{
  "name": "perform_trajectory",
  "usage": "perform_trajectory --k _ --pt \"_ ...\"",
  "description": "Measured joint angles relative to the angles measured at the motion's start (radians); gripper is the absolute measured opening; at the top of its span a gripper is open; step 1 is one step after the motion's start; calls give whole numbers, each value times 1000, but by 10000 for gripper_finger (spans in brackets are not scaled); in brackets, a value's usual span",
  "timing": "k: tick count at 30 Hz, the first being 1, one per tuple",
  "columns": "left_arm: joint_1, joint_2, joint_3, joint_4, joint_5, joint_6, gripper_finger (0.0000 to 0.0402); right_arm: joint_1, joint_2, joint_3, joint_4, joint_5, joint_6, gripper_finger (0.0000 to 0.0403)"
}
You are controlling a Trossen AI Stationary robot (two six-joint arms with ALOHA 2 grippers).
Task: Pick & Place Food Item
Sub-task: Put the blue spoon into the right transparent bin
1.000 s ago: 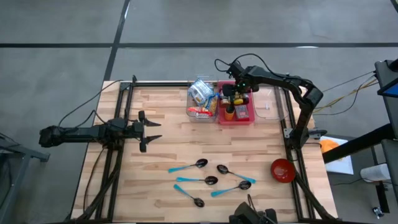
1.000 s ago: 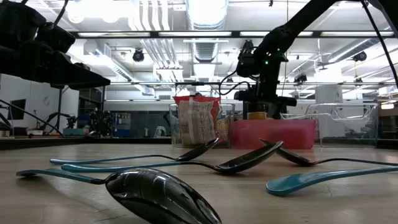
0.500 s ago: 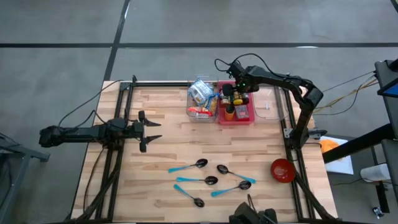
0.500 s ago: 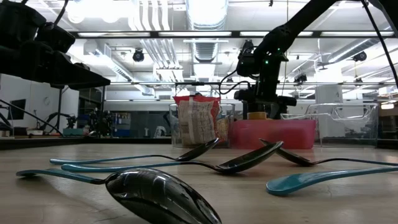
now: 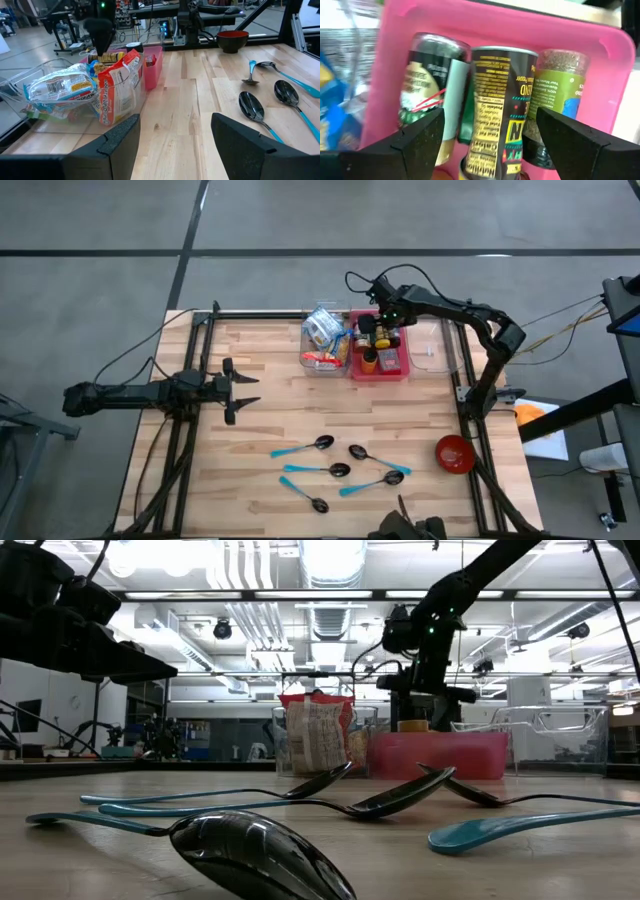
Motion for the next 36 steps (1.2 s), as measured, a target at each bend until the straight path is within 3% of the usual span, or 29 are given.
perform_trajectory --k 11,21,28,36 --pt "0 0 0 0 0 3 244 129 -174 -1 17 55 -20 313" --pt "0 0 0 0 0 2 244 320 -329 -14 -1 90 -30 313" --pt "0 0 0 0 0 2 244 479 -362 -18 -86 100 -51 313" --pt "0 0 0 0 0 -1 244 671 -357 -20 -85 234 -52 313"
